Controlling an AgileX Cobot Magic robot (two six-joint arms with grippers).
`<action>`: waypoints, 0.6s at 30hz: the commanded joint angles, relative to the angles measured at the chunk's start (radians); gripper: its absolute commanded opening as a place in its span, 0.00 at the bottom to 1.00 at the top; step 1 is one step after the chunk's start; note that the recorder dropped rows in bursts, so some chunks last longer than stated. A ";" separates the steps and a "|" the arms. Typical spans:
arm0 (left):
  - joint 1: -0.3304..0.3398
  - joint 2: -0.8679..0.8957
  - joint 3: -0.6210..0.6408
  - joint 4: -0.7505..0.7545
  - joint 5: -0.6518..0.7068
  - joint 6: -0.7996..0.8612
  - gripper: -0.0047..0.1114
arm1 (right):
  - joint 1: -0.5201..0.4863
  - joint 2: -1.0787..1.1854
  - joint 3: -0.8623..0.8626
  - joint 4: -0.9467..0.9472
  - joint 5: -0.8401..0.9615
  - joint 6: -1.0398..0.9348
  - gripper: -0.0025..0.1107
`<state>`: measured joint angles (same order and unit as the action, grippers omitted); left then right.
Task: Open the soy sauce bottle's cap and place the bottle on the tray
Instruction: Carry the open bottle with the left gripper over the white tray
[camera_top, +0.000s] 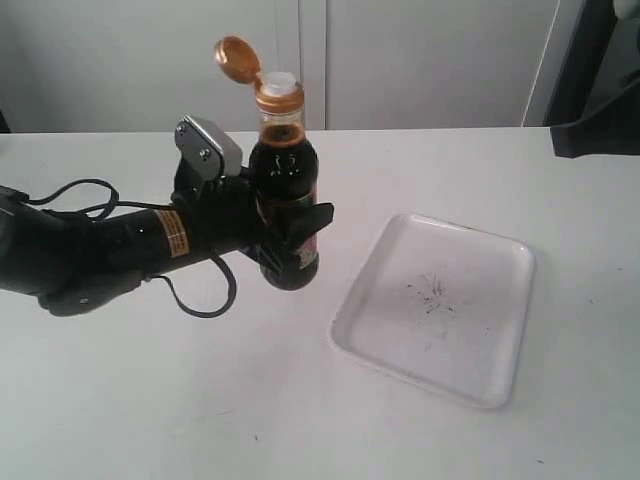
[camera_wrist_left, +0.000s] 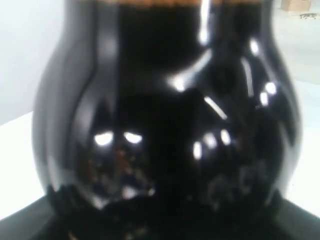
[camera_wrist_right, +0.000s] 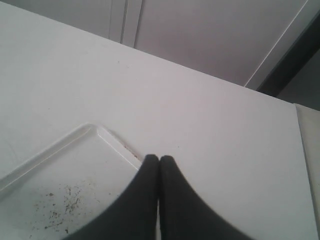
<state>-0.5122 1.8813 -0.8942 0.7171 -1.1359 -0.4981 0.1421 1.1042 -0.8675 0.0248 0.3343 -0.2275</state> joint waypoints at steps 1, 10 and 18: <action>-0.062 -0.031 -0.009 -0.110 -0.085 0.031 0.04 | -0.004 0.025 0.004 0.004 -0.013 0.006 0.02; -0.172 -0.004 -0.118 -0.129 -0.085 0.028 0.04 | -0.014 0.099 0.004 -0.042 -0.029 0.006 0.02; -0.246 0.017 -0.214 -0.133 -0.008 0.050 0.04 | -0.105 0.152 0.017 -0.042 -0.067 0.048 0.02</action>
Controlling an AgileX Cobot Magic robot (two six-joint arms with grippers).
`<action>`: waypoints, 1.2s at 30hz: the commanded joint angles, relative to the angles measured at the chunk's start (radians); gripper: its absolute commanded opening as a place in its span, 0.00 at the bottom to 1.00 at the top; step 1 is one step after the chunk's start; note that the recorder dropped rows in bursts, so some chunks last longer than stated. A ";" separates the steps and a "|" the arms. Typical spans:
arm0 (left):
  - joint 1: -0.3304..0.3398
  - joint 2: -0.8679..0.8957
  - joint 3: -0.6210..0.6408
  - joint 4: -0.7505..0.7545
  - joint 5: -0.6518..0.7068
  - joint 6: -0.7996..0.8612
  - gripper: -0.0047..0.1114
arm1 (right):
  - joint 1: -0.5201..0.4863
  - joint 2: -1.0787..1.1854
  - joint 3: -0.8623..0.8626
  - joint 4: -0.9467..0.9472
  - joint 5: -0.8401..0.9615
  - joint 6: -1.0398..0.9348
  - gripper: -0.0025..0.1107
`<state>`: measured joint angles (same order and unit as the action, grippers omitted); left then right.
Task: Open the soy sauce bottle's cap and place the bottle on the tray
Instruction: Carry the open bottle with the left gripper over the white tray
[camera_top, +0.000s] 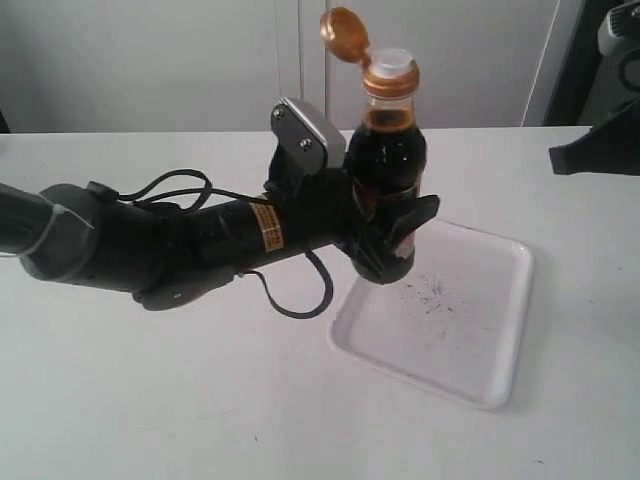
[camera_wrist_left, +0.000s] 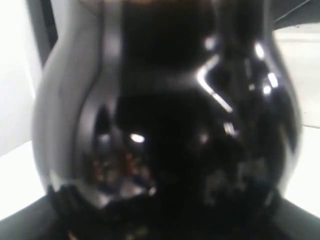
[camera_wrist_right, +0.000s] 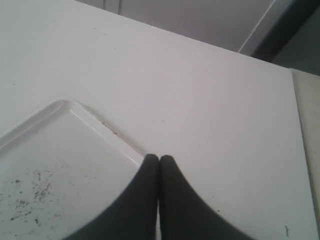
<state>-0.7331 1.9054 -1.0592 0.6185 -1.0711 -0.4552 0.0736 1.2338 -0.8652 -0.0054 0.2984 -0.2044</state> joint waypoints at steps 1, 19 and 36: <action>-0.030 0.003 -0.060 -0.037 -0.071 0.005 0.04 | -0.043 0.028 0.019 -0.012 -0.041 0.025 0.02; -0.083 0.201 -0.249 -0.058 -0.056 -0.017 0.04 | -0.066 0.077 0.019 -0.006 -0.081 0.052 0.02; -0.084 0.261 -0.281 -0.072 -0.054 -0.012 0.04 | -0.066 0.077 0.019 0.012 -0.086 0.054 0.02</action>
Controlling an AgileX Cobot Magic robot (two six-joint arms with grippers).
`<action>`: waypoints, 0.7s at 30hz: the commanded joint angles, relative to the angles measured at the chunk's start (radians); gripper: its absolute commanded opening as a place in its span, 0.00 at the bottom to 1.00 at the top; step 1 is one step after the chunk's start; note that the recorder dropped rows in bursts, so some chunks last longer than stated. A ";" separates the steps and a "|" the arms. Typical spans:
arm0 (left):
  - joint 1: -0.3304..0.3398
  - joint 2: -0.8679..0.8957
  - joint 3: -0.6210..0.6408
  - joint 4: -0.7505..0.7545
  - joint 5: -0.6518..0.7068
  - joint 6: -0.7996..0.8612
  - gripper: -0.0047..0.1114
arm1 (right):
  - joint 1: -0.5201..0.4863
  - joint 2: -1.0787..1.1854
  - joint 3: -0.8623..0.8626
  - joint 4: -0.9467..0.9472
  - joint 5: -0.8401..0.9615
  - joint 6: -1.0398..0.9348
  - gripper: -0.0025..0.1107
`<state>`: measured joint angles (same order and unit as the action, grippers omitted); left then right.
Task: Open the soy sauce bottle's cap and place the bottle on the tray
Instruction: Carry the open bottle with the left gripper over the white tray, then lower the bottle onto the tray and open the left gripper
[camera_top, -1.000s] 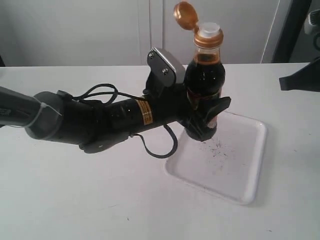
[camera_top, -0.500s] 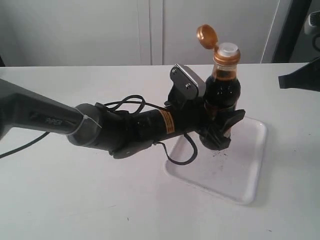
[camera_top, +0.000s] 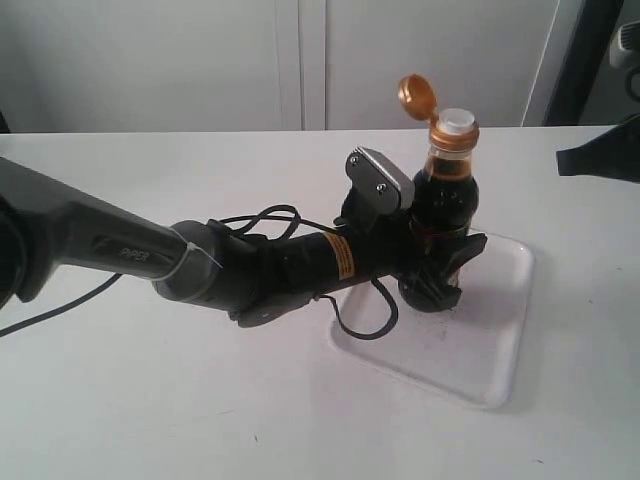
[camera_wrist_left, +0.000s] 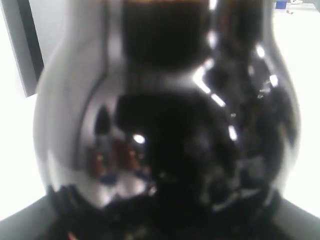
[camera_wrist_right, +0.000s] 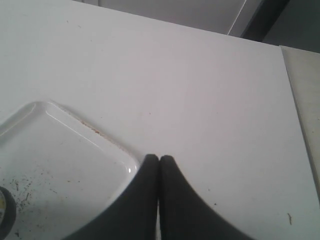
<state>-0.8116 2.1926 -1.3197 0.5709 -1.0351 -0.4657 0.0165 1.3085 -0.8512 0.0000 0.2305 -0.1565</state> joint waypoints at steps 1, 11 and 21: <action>-0.005 -0.025 -0.021 -0.025 -0.090 -0.002 0.04 | -0.009 0.002 0.005 0.006 -0.018 0.006 0.02; -0.005 0.009 -0.021 -0.032 -0.093 0.012 0.04 | -0.009 0.002 0.005 0.006 -0.018 0.006 0.02; -0.005 0.030 -0.021 -0.023 -0.063 0.013 0.14 | -0.009 0.002 0.005 0.006 -0.018 0.006 0.02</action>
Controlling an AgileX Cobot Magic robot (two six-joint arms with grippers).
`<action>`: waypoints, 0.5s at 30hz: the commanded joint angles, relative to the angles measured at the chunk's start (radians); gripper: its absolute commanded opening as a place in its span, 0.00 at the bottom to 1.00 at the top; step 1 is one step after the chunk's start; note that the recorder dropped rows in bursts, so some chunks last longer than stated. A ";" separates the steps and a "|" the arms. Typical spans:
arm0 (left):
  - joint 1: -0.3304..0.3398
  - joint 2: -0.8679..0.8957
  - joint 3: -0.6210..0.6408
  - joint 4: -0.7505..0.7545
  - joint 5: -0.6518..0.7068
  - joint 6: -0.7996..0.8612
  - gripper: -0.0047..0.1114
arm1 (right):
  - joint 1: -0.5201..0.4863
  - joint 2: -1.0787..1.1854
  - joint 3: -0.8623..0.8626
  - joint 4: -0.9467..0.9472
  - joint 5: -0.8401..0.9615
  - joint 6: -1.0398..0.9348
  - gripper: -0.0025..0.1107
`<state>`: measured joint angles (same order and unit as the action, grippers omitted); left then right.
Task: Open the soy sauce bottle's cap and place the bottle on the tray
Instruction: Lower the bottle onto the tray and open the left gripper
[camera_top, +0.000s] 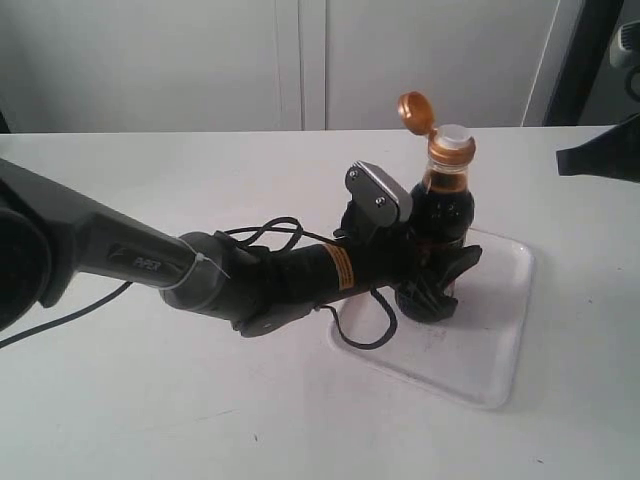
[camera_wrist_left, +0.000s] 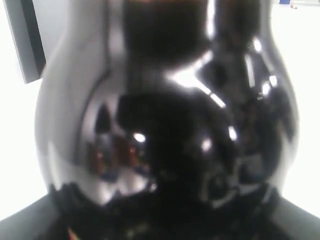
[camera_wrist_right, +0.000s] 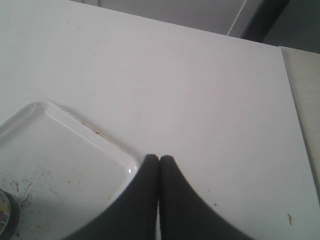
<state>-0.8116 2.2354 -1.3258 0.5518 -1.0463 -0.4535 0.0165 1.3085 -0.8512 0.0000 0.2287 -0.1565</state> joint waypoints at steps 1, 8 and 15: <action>-0.005 -0.012 -0.015 -0.004 -0.052 0.001 0.19 | -0.009 0.002 0.005 0.006 -0.016 0.006 0.02; 0.000 -0.012 -0.015 0.003 -0.052 0.010 0.88 | -0.009 0.002 0.005 0.006 -0.016 0.006 0.02; 0.011 -0.012 -0.015 0.024 -0.052 -0.002 0.94 | -0.009 0.002 0.005 0.006 -0.016 0.006 0.02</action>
<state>-0.8073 2.2335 -1.3374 0.5594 -1.0832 -0.4512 0.0165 1.3085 -0.8512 0.0000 0.2263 -0.1565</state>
